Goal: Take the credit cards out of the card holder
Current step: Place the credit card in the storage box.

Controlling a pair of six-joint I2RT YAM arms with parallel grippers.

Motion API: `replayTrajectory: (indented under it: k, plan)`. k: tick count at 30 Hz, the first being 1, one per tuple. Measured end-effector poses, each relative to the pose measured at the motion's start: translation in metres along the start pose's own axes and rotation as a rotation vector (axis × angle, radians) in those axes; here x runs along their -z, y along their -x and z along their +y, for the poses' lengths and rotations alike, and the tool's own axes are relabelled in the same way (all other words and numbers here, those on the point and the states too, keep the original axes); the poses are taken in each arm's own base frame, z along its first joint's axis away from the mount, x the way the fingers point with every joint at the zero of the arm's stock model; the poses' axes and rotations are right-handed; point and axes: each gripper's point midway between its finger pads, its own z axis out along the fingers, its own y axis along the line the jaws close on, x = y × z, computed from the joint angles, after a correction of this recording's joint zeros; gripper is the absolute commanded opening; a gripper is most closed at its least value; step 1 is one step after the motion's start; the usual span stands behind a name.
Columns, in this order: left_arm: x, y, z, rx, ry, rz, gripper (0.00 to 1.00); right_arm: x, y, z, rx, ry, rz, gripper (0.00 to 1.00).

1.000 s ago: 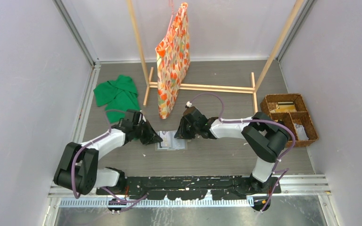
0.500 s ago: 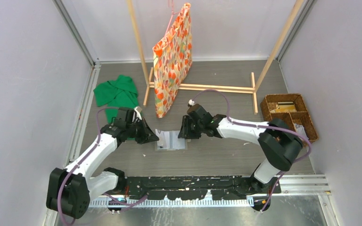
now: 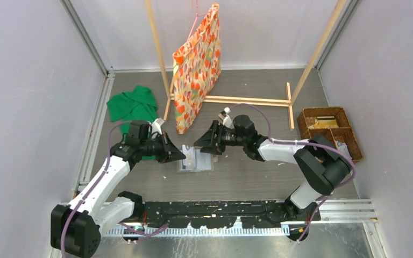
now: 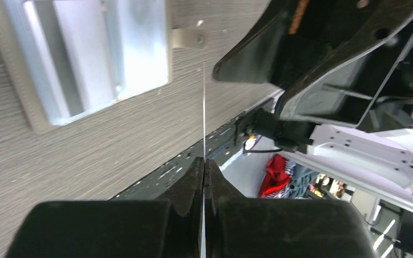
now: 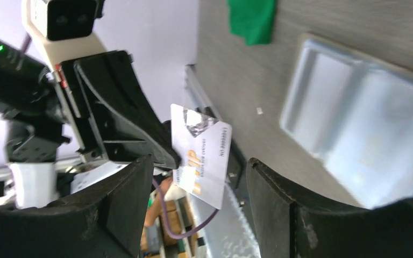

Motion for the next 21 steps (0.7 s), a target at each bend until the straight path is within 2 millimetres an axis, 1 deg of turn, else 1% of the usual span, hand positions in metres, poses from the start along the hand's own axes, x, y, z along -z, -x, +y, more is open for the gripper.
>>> replayTrajectory:
  k: [5, 8, 11, 13, 14, 15, 21]
  plan:
    - [0.005, 0.005, -0.021, -0.019, -0.085, -0.029, 0.01, -0.002, -0.007, 0.029, -0.029, 0.157, 0.061, 0.7]
    - [0.006, 0.007, -0.028, -0.023, -0.114, -0.032, 0.01, -0.001, -0.009, 0.039, -0.029, 0.209, 0.084, 0.7]
    - [0.007, 0.008, -0.033, -0.021, -0.135, -0.032, 0.01, 0.002, -0.012, 0.045, -0.033, 0.244, 0.1, 0.68]
    - [0.007, 0.009, -0.036, -0.02, -0.149, -0.033, 0.01, 0.004, -0.013, 0.049, -0.036, 0.266, 0.108, 0.65]
    - [0.008, 0.009, -0.038, -0.018, -0.155, -0.035, 0.01, 0.004, -0.014, 0.049, -0.037, 0.272, 0.113, 0.6]
    - [0.008, 0.01, -0.039, -0.019, -0.161, -0.036, 0.01, 0.005, -0.015, 0.05, -0.041, 0.279, 0.118, 0.53]
    - [0.009, 0.012, -0.046, -0.023, -0.189, -0.039, 0.01, 0.006, -0.017, 0.049, -0.062, 0.294, 0.132, 0.07]
